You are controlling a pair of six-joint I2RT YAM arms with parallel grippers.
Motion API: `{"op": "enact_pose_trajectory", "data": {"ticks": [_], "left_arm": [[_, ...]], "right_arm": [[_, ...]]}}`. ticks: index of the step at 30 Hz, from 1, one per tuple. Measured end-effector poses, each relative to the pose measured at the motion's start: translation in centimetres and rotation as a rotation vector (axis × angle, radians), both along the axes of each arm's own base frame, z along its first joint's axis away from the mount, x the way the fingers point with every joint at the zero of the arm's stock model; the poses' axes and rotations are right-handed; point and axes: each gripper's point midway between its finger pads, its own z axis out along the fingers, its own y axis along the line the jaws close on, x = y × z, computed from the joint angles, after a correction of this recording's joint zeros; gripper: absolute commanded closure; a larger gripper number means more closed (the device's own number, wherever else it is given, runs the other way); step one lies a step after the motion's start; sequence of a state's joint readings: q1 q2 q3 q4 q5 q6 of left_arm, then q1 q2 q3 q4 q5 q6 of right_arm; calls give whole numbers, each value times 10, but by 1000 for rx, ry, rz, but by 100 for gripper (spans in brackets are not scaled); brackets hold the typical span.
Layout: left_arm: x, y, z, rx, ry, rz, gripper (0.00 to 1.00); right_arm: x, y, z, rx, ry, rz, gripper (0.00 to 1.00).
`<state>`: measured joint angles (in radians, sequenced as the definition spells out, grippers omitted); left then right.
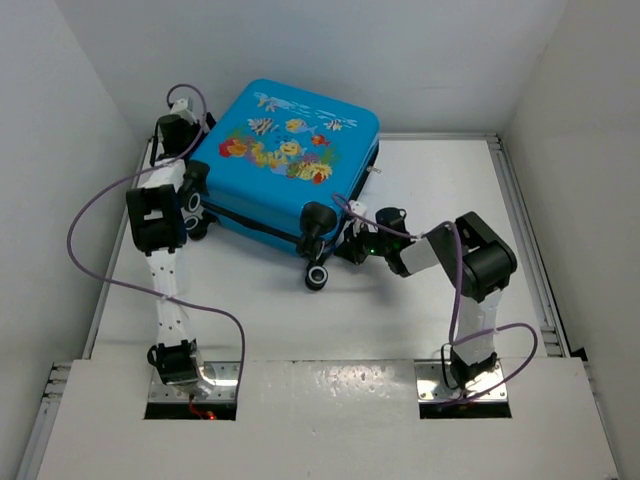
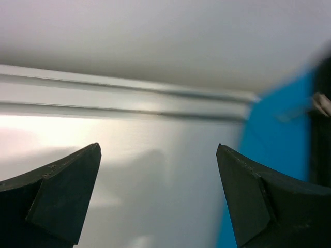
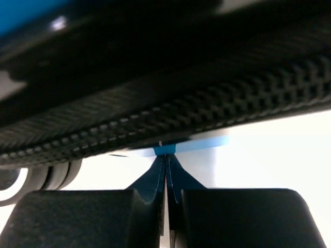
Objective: Pack the luggage
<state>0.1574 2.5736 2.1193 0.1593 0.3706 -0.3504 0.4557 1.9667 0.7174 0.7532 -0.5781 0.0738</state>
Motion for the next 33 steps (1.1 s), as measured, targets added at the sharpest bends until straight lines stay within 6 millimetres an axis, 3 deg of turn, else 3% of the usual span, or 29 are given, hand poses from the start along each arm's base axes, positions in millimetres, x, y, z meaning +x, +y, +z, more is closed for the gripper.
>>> {"op": "enact_pose_trajectory", "data": {"ticks": [6, 9, 10, 11, 13, 16, 18, 20, 21, 23, 24, 26, 27, 29, 32, 33], "left_arm": [[5, 89, 36, 55, -53, 321, 1], [-19, 142, 64, 95, -37, 461, 1], [-34, 149, 76, 109, -17, 489, 1], [-52, 148, 93, 121, -3, 502, 1], [-98, 125, 148, 144, -43, 485, 1], [-172, 80, 255, 175, -234, 409, 1], [-209, 59, 323, 210, -379, 352, 1], [-230, 61, 364, 238, -463, 344, 1], [-239, 65, 375, 249, -485, 341, 1], [-252, 72, 378, 273, -484, 308, 1], [-256, 75, 374, 286, -466, 283, 6], [-253, 80, 338, 284, -357, 204, 10], [-252, 76, 316, 271, -289, 142, 14], [-256, 60, 277, 229, -171, 18, 14], [-283, 25, 223, 181, -1, -176, 12], [-296, 14, 210, 178, 43, -228, 5]], "right_arm": [[3, 26, 0, 7, -141, 43, 100], [-16, 59, 2, 22, -205, 151, 100], [-25, 73, 1, 26, -216, 196, 100], [-34, 96, 9, 60, -255, 266, 100], [-52, 146, 37, 146, -357, 390, 100], [-68, 200, 102, 300, -554, 487, 94], [-69, 209, 127, 358, -641, 497, 88], [-65, 203, 129, 356, -676, 476, 85], [-63, 196, 121, 337, -672, 460, 85], [-59, 180, 101, 283, -654, 426, 86], [-58, 169, 90, 247, -635, 401, 86], [-52, 144, 80, 183, -608, 331, 85], [-44, 132, 85, 160, -612, 282, 83], [-26, 113, 114, 146, -642, 180, 80], [6, 80, 185, 149, -659, 4, 63], [14, 72, 207, 160, -653, -40, 58]]}}
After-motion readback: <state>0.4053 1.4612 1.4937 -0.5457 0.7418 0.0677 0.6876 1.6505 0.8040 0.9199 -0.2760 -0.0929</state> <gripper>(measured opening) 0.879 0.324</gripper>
